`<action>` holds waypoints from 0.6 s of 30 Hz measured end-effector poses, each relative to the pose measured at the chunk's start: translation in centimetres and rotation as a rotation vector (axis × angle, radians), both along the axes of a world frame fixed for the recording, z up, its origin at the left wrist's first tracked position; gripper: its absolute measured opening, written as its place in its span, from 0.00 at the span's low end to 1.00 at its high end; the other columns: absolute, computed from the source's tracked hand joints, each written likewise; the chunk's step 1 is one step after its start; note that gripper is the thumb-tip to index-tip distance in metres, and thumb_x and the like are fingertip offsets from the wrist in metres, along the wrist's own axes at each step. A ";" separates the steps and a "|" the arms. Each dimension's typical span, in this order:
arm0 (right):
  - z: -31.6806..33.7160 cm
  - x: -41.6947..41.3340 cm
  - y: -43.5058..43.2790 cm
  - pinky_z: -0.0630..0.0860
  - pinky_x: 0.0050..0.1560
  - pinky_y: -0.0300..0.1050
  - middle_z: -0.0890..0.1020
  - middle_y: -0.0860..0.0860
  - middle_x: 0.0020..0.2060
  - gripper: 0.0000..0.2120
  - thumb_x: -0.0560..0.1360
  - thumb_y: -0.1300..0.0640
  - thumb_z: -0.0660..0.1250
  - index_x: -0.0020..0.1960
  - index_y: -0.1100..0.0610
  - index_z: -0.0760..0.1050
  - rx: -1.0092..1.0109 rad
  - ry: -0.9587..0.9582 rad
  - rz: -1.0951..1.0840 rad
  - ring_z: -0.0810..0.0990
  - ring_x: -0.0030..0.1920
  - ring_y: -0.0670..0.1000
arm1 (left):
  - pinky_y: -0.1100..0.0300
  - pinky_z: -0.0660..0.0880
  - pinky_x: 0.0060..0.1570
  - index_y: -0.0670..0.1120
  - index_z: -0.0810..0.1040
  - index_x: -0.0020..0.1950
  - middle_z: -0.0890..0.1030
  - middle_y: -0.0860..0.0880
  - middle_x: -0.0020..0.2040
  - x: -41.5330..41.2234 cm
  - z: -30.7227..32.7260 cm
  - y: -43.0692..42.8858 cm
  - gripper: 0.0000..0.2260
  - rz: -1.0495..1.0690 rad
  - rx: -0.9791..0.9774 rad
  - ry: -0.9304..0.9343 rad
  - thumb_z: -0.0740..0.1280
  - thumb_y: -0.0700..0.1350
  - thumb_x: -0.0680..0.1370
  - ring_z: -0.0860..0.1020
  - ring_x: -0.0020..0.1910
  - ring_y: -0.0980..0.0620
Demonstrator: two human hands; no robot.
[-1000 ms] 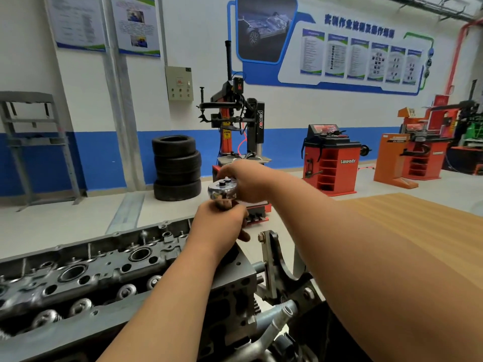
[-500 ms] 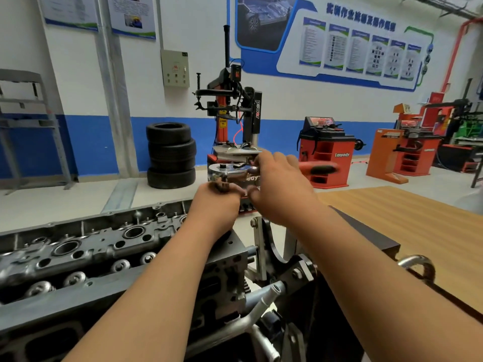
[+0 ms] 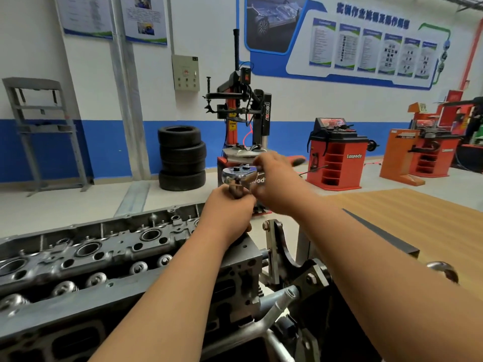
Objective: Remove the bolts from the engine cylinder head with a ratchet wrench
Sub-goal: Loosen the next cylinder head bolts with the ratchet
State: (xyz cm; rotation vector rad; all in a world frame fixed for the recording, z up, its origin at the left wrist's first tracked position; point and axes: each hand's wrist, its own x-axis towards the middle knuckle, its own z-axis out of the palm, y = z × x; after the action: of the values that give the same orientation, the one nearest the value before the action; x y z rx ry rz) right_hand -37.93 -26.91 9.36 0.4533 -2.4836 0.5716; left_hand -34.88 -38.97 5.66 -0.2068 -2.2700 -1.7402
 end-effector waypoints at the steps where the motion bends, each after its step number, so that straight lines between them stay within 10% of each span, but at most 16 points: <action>1: 0.6 -1.1 -0.8 0.65 0.57 0.41 0.70 0.51 0.56 0.17 0.75 0.59 0.65 0.63 0.56 0.69 0.027 -0.056 0.034 0.66 0.53 0.48 | 0.61 0.72 0.31 0.41 0.78 0.41 0.73 0.53 0.21 0.1 0.0 0.0 0.06 0.007 0.001 0.002 0.63 0.41 0.74 0.77 0.24 0.51; 7: 1.4 -3.3 -2.2 0.65 0.49 0.40 0.75 0.48 0.47 0.18 0.73 0.63 0.67 0.62 0.56 0.72 0.104 -0.135 0.093 0.71 0.54 0.51 | 0.59 0.68 0.33 0.45 0.76 0.37 0.73 0.50 0.23 0.1 -0.1 -0.1 0.08 0.008 -0.022 -0.006 0.61 0.41 0.75 0.79 0.26 0.50; 14: -0.5 2.6 0.3 0.68 0.60 0.49 0.66 0.52 0.63 0.22 0.74 0.58 0.64 0.66 0.53 0.62 0.042 -0.028 -0.163 0.60 0.64 0.53 | 0.58 0.67 0.34 0.46 0.79 0.50 0.70 0.53 0.24 -0.2 -0.2 0.5 0.09 0.023 0.048 -0.023 0.61 0.39 0.75 0.68 0.27 0.51; 18: -2.4 9.2 1.0 0.70 0.52 0.45 0.60 0.50 0.63 0.30 0.74 0.52 0.62 0.71 0.51 0.51 0.184 0.093 -0.288 0.54 0.63 0.53 | 0.63 0.66 0.29 0.48 0.74 0.36 0.72 0.51 0.26 -0.6 -0.1 0.3 0.09 0.041 -0.083 0.011 0.60 0.41 0.76 0.72 0.28 0.52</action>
State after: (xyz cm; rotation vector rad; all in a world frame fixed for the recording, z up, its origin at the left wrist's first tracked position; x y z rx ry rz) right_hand -28.74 -25.96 6.92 0.1795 -2.4614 0.2039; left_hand -35.49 -38.64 5.56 -0.1849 -2.3246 -1.6224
